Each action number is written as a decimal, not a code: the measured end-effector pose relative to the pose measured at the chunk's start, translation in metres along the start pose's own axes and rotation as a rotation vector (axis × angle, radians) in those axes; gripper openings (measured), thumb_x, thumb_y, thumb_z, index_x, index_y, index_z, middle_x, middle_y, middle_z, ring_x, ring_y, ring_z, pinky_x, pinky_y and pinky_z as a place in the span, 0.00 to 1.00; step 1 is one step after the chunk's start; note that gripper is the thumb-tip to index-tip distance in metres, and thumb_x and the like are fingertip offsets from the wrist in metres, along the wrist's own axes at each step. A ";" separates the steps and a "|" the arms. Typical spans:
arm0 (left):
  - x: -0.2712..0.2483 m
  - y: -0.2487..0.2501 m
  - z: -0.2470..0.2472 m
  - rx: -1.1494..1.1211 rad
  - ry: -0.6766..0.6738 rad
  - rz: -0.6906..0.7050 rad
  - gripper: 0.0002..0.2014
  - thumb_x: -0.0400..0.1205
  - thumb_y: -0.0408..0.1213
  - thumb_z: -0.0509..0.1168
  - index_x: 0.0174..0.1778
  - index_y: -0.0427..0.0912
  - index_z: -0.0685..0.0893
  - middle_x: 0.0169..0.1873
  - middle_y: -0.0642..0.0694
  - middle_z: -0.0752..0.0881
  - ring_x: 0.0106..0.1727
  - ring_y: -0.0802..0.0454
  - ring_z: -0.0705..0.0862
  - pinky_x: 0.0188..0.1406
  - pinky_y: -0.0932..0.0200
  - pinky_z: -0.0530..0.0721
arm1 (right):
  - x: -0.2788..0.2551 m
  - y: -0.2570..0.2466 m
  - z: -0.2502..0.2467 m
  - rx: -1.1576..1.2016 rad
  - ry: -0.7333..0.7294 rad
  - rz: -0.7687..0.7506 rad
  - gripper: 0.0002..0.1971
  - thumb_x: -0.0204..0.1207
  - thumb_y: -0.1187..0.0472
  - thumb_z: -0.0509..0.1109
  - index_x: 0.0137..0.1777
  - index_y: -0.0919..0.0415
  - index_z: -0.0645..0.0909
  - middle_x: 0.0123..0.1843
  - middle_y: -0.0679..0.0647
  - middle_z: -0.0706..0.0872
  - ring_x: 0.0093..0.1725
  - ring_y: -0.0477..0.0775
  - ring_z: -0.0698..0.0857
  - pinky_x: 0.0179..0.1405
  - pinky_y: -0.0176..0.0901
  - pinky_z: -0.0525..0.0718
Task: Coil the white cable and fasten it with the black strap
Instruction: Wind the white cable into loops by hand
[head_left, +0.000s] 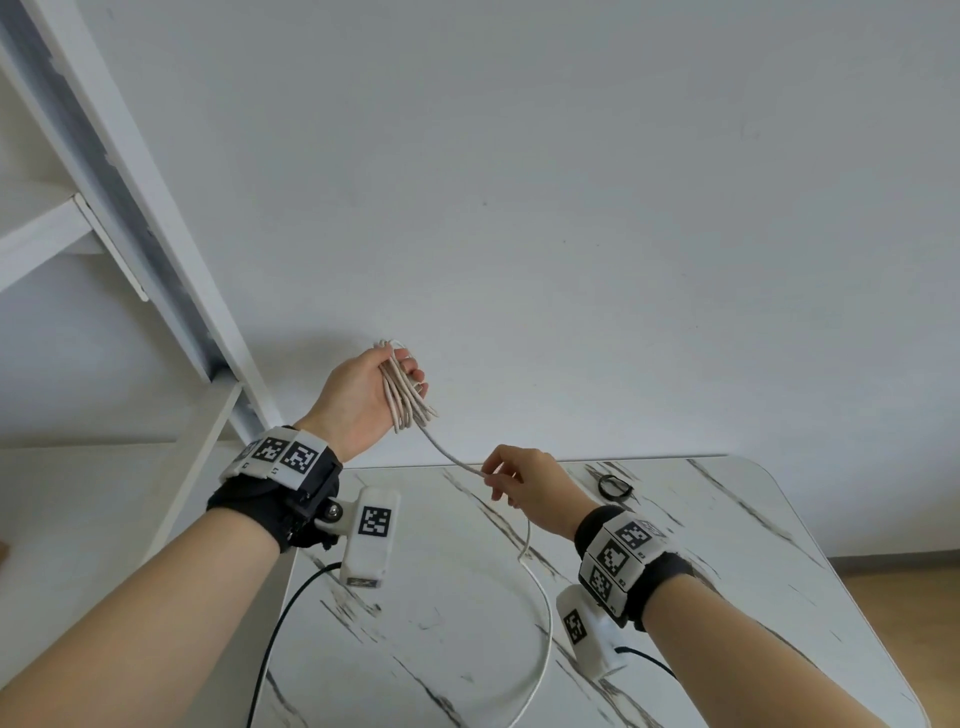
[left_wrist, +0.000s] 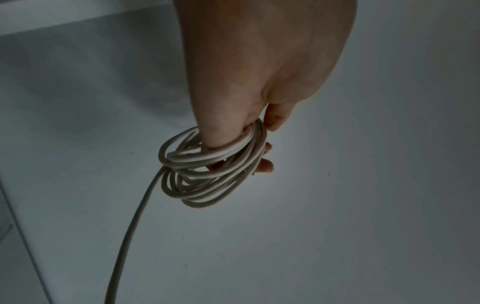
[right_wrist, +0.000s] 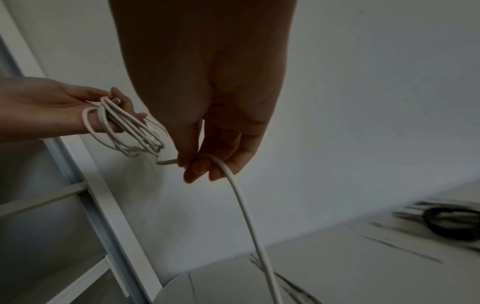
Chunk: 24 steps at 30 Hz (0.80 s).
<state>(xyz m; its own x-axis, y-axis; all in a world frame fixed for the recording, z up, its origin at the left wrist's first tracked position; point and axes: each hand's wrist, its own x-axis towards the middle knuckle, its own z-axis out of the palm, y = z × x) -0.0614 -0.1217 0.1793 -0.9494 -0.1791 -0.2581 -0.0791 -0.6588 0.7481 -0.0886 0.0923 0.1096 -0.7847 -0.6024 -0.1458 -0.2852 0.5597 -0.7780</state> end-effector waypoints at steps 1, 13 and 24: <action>0.001 -0.001 0.000 0.019 0.016 0.008 0.11 0.86 0.35 0.53 0.40 0.38 0.76 0.32 0.46 0.77 0.34 0.50 0.82 0.47 0.53 0.80 | 0.000 -0.004 -0.002 -0.039 0.009 -0.023 0.05 0.79 0.63 0.64 0.47 0.59 0.81 0.32 0.48 0.84 0.26 0.44 0.75 0.30 0.32 0.75; -0.004 -0.028 -0.001 0.506 0.032 -0.004 0.08 0.86 0.36 0.56 0.47 0.35 0.76 0.35 0.44 0.79 0.38 0.48 0.88 0.47 0.50 0.83 | 0.002 -0.049 -0.014 -0.223 -0.046 -0.230 0.13 0.82 0.64 0.59 0.59 0.62 0.84 0.51 0.57 0.84 0.46 0.50 0.76 0.48 0.35 0.69; -0.017 -0.034 -0.003 0.550 -0.051 -0.122 0.13 0.84 0.37 0.61 0.57 0.30 0.79 0.35 0.41 0.82 0.28 0.51 0.84 0.26 0.58 0.82 | 0.002 -0.056 -0.014 -0.093 -0.031 -0.252 0.07 0.77 0.67 0.64 0.50 0.60 0.83 0.42 0.47 0.85 0.31 0.32 0.79 0.35 0.23 0.75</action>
<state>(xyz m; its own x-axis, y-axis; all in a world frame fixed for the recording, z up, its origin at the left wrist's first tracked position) -0.0416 -0.0982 0.1563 -0.9357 -0.0808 -0.3433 -0.3234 -0.1919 0.9266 -0.0817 0.0680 0.1620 -0.6657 -0.7457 0.0260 -0.5203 0.4389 -0.7326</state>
